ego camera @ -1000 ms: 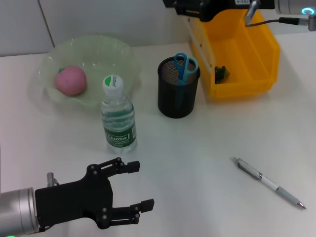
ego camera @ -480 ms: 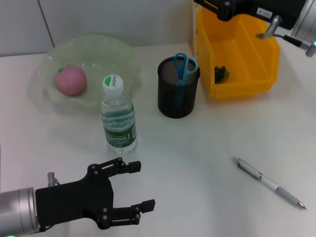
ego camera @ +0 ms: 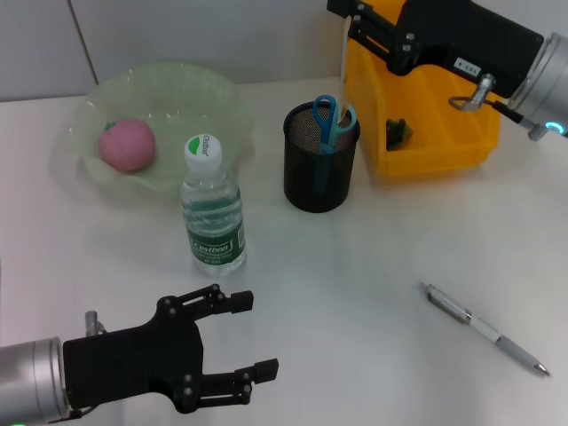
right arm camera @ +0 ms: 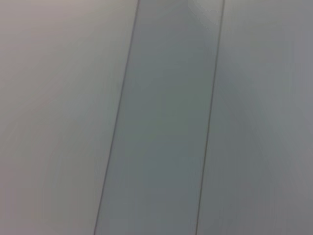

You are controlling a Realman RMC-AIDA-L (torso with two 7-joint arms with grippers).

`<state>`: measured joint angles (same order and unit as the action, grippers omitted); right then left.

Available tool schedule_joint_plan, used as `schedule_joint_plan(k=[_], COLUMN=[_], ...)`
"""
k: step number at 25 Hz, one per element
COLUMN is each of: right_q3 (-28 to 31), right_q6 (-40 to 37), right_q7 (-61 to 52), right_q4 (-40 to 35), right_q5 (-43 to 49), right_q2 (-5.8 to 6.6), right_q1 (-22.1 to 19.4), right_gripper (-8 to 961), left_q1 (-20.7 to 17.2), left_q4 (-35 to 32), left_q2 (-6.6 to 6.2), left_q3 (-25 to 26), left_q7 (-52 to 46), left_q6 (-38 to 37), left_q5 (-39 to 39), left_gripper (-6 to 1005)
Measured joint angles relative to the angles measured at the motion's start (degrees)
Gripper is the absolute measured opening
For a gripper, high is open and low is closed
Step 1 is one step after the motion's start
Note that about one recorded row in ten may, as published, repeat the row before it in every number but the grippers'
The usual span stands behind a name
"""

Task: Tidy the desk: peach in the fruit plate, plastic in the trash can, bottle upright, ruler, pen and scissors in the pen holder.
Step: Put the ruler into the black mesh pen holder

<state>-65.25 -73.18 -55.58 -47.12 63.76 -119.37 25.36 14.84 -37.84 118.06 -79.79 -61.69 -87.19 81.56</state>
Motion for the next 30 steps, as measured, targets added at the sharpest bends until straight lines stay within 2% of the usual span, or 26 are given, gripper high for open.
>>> schedule_joint_plan(k=[6, 12, 22, 30], right_q3=[0.5, 1.0, 1.2, 1.2], right_q6=[-2.3, -2.7, -2.6, -2.3], right_q7=[5.7, 11.4, 15.5, 17.5], right_q4=[5.6, 12.8, 20.8, 23.4], right_q5=[-3.2, -5.5, -5.9, -6.1], right_q2=[0.06, -0.01, 0.01, 0.00], right_q1=[1.0, 3.7, 7.2, 7.9], right_gripper=[435, 444, 458, 470], left_q1=[-0.1, 0.0, 0.1, 0.1], left_q4=[0.0, 0.0, 0.5, 0.5], left_q2=[-0.09, -0.19, -0.41, -0.53], left_q3=[0.0, 0.0, -0.1, -0.1], left_q7=[-0.1, -0.1, -0.6, -0.7], left_q6=[0.0, 0.0, 0.0, 0.0], left_q5=[0.0, 0.1, 0.1, 0.2], left_gripper=[841, 840, 841, 841])
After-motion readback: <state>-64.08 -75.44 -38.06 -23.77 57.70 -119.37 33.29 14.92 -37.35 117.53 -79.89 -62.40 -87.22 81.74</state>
